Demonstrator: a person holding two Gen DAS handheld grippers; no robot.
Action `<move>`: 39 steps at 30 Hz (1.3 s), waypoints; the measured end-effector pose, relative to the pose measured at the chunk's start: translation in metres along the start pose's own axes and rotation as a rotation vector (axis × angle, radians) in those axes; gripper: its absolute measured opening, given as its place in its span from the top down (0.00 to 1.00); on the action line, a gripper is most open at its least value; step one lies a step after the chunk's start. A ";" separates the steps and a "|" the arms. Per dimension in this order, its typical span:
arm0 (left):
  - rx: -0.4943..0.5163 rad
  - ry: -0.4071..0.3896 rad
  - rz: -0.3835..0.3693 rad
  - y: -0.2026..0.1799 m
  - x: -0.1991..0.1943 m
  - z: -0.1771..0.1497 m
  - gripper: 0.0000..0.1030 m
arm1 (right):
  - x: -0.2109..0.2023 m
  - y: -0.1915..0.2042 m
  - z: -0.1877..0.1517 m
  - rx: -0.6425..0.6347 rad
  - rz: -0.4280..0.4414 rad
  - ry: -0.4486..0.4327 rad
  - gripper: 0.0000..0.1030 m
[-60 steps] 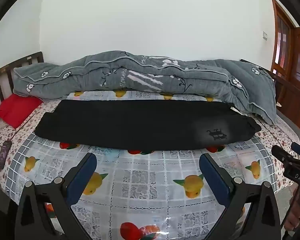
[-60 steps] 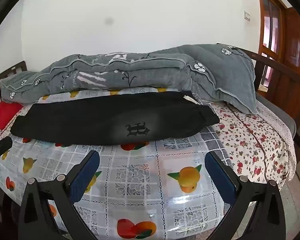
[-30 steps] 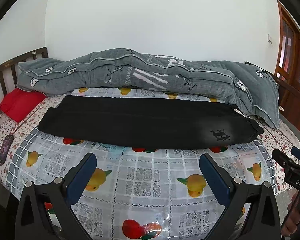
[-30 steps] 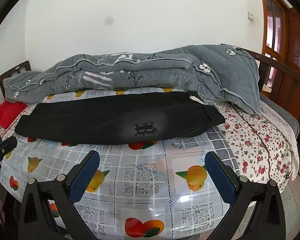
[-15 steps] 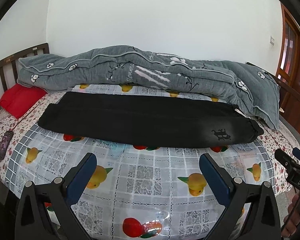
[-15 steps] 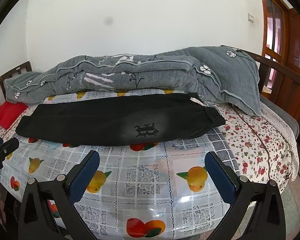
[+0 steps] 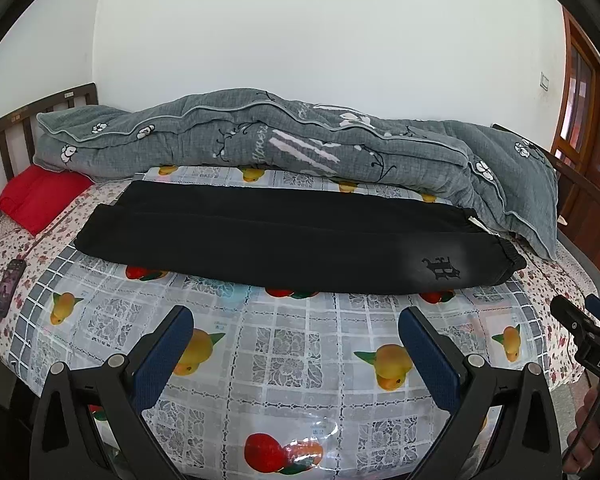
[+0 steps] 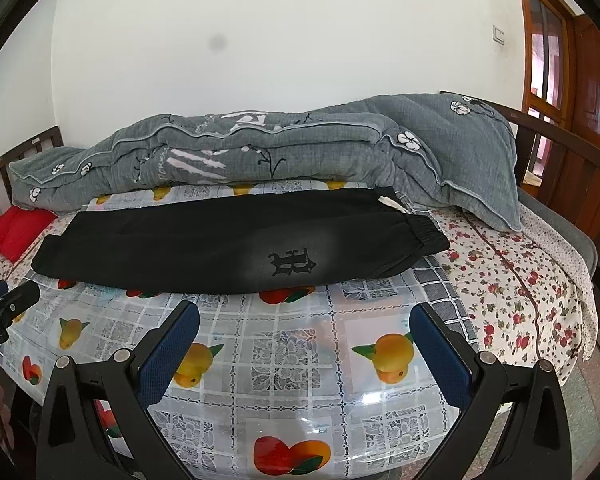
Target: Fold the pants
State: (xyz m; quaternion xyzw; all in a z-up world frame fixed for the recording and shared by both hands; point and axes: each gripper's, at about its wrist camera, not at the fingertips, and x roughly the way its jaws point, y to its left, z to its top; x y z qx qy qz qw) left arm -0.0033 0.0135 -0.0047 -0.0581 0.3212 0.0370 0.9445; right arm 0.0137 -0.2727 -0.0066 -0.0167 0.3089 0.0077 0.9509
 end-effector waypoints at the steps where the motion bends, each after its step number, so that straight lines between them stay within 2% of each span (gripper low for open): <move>1: 0.000 0.000 0.001 0.000 0.000 0.000 0.00 | 0.000 0.000 0.000 0.000 0.000 0.000 0.00; 31: 0.005 -0.003 -0.003 0.002 0.000 -0.002 0.00 | -0.006 0.007 0.002 -0.016 0.001 -0.020 0.00; 39: -0.005 0.022 0.002 0.008 0.025 -0.003 0.00 | 0.009 0.006 -0.004 -0.011 -0.001 -0.016 0.00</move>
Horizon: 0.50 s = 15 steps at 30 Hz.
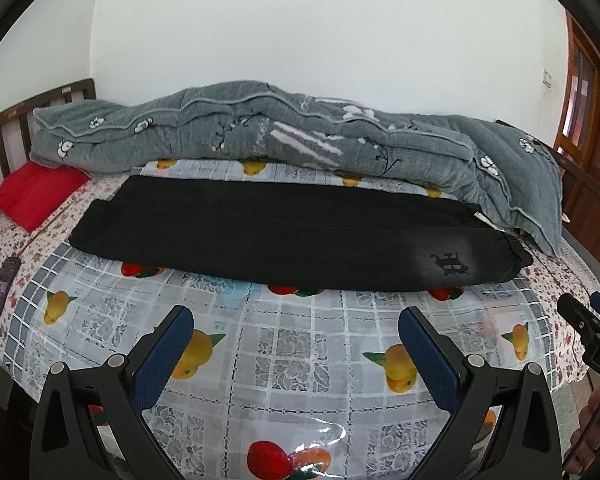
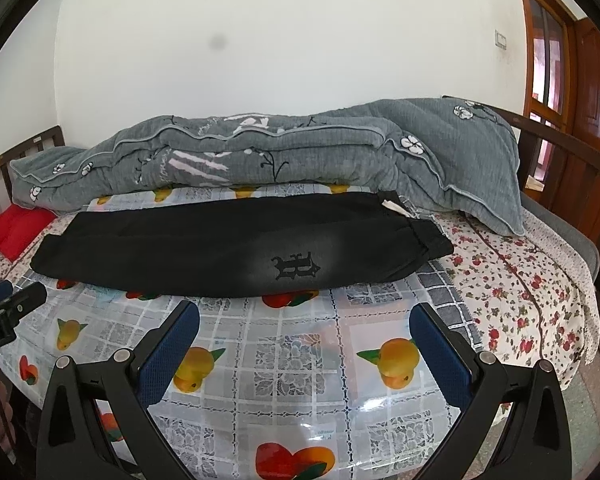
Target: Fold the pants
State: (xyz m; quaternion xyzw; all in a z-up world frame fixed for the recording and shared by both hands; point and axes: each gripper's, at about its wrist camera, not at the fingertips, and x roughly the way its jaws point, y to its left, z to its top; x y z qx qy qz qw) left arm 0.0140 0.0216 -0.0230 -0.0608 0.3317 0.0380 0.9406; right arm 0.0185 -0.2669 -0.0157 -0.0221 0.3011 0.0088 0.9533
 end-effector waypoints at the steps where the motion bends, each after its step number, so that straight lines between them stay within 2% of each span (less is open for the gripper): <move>1: -0.005 0.007 0.004 0.002 0.005 -0.001 0.00 | 0.005 -0.001 -0.001 0.003 0.003 0.006 0.00; 5: -0.017 0.038 0.012 0.010 0.025 -0.002 0.00 | 0.024 -0.002 -0.005 0.024 0.040 0.029 0.00; 9: -0.022 0.063 0.021 0.016 0.046 -0.001 0.00 | 0.044 0.000 -0.005 0.026 0.039 0.046 0.00; 15: -0.045 0.100 -0.016 0.040 0.084 -0.006 0.00 | 0.082 -0.005 -0.009 0.011 0.045 0.043 0.00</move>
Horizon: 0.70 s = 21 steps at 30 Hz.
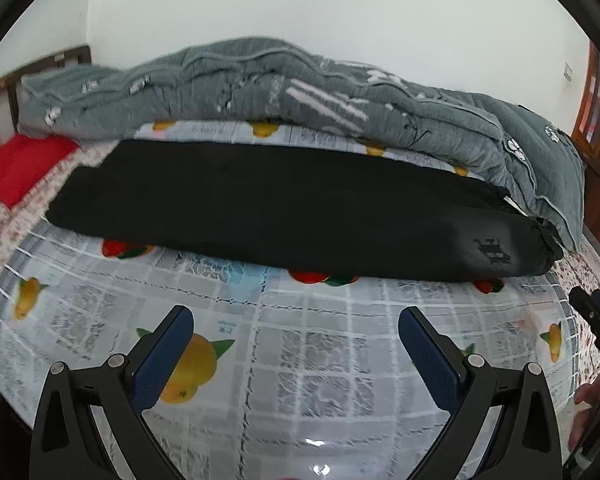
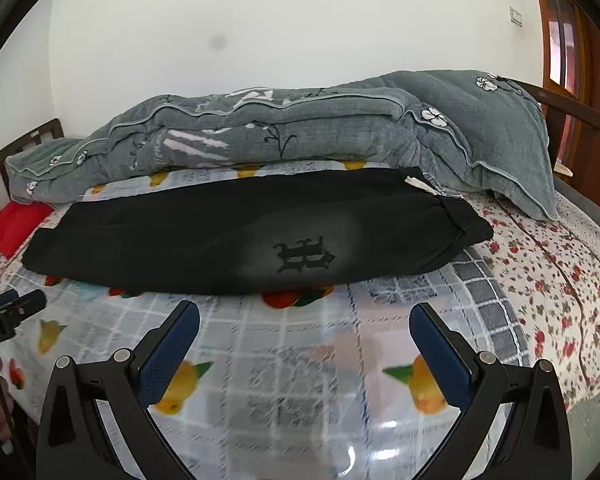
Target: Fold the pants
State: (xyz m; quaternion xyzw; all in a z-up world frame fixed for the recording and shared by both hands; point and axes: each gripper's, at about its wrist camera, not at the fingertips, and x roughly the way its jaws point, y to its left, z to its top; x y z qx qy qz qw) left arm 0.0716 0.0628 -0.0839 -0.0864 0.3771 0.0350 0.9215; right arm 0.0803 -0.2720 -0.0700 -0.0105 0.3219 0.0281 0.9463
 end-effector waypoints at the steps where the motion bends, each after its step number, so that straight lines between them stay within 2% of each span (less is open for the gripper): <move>1: -0.025 0.007 -0.024 0.011 0.009 -0.001 0.00 | 0.010 -0.004 -0.001 -0.003 -0.010 0.007 0.00; 5: -0.159 0.064 -0.096 0.061 0.042 -0.006 0.01 | 0.046 -0.027 -0.006 0.019 0.005 0.083 0.01; 11: -0.358 0.057 -0.076 0.139 0.076 0.002 0.06 | 0.104 -0.078 -0.009 0.181 0.025 0.188 0.13; 14: -0.413 0.040 -0.067 0.162 0.086 0.012 0.08 | 0.123 -0.095 -0.005 0.246 0.069 0.206 0.19; 17: -0.477 0.043 -0.109 0.182 0.105 0.023 0.08 | 0.136 -0.107 0.003 0.299 0.084 0.193 0.21; 21: -0.564 0.024 -0.138 0.204 0.127 0.034 0.23 | 0.155 -0.115 0.014 0.371 0.143 0.204 0.22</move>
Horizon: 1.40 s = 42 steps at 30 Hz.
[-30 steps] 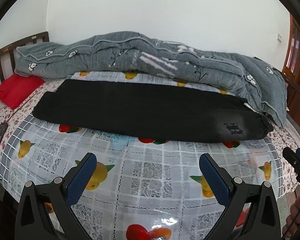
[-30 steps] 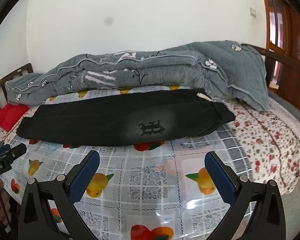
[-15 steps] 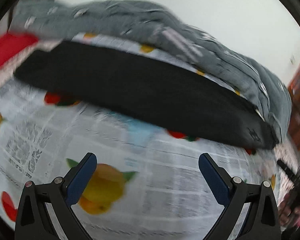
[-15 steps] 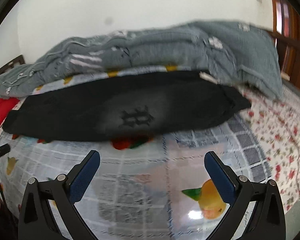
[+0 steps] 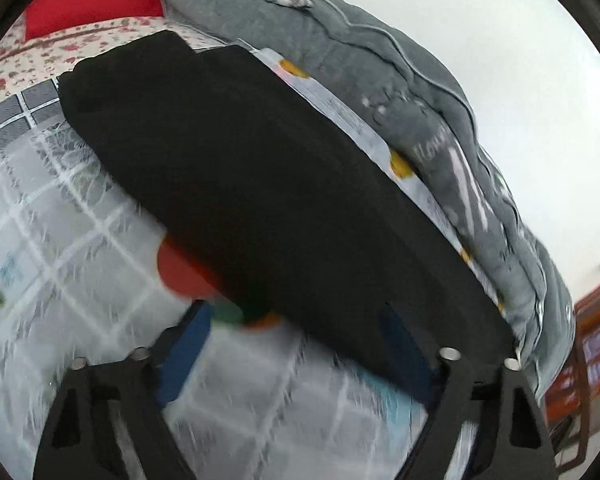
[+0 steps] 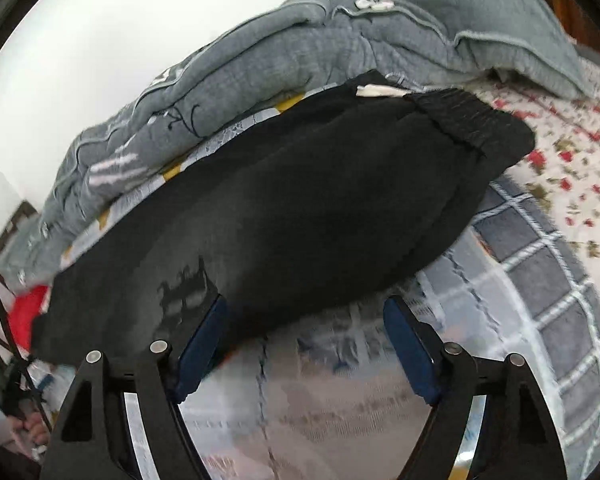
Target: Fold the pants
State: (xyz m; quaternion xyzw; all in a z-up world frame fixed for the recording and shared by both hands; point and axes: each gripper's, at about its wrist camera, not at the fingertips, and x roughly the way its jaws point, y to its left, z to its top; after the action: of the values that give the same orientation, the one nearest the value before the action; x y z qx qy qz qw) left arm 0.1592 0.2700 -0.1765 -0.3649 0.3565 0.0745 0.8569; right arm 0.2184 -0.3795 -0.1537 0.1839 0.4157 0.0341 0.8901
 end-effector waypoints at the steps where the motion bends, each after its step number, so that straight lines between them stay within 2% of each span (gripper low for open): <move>1: -0.010 -0.006 0.000 0.002 0.004 0.005 0.25 | 0.006 0.000 0.003 0.005 0.010 0.012 0.22; 3: -0.043 -0.009 0.017 0.005 0.010 0.012 0.43 | 0.014 0.001 0.008 0.008 0.009 0.014 0.22; 4: -0.056 -0.006 0.030 0.007 0.012 0.015 0.49 | 0.018 0.003 0.010 0.007 0.004 0.013 0.27; 5: -0.059 -0.003 0.043 0.009 0.013 0.017 0.70 | 0.021 0.004 0.012 0.005 -0.006 0.014 0.36; 6: -0.049 -0.004 0.087 0.009 0.014 0.020 0.92 | 0.024 0.005 0.015 -0.002 -0.008 0.021 0.42; 7: -0.028 -0.016 0.096 0.009 0.013 0.023 0.91 | 0.026 0.006 0.017 -0.010 -0.010 0.029 0.60; 8: -0.011 -0.031 0.079 0.006 0.010 0.025 0.91 | 0.026 0.006 0.020 -0.020 -0.006 0.026 0.72; 11: 0.039 -0.064 0.070 -0.007 0.003 0.034 0.92 | 0.018 0.014 0.028 -0.059 0.014 -0.018 0.78; 13: 0.089 -0.101 0.064 -0.023 -0.004 0.043 0.91 | 0.012 0.026 0.040 -0.098 0.017 -0.047 0.80; 17: 0.249 -0.182 0.104 -0.072 -0.011 0.071 0.91 | 0.001 0.058 0.070 -0.205 -0.009 -0.111 0.81; 20: 0.301 -0.205 0.137 -0.097 0.000 0.088 0.91 | 0.005 0.074 0.097 -0.253 -0.023 -0.138 0.81; 24: 0.315 -0.214 0.171 -0.120 0.035 0.107 0.91 | 0.028 0.085 0.125 -0.271 -0.054 -0.135 0.81; 29: 0.369 -0.218 0.261 -0.135 0.085 0.115 0.91 | 0.071 0.098 0.143 -0.301 -0.113 -0.108 0.81; 34: 0.412 -0.189 0.346 -0.140 0.127 0.119 0.90 | 0.114 0.095 0.157 -0.271 -0.161 -0.086 0.79; 35: 0.420 -0.178 0.353 -0.140 0.132 0.118 0.85 | 0.123 0.092 0.159 -0.248 -0.168 -0.071 0.78; 36: 0.434 -0.156 0.353 -0.140 0.137 0.117 0.75 | 0.131 0.091 0.160 -0.229 -0.165 -0.056 0.76; 37: 0.448 -0.132 0.352 -0.141 0.140 0.116 0.67 | 0.140 0.089 0.161 -0.211 -0.157 -0.034 0.68; 38: 0.457 -0.118 0.350 -0.142 0.141 0.114 0.42 | 0.143 0.089 0.160 -0.208 -0.149 -0.019 0.58; 39: 0.470 -0.117 0.335 -0.144 0.138 0.111 0.24 | 0.146 0.090 0.159 -0.209 -0.137 -0.003 0.55; 40: 0.487 -0.148 0.303 -0.146 0.129 0.106 0.23 | 0.145 0.094 0.156 -0.224 -0.118 0.003 0.53; 42: 0.517 -0.178 0.288 -0.152 0.116 0.097 0.22 | 0.133 0.104 0.148 -0.273 -0.103 -0.024 0.48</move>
State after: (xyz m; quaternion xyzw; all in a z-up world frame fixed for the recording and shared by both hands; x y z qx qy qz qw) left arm 0.3573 0.2111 -0.1203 -0.0725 0.3353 0.1335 0.9298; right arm 0.4263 -0.2985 -0.1263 0.0402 0.4055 0.0425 0.9122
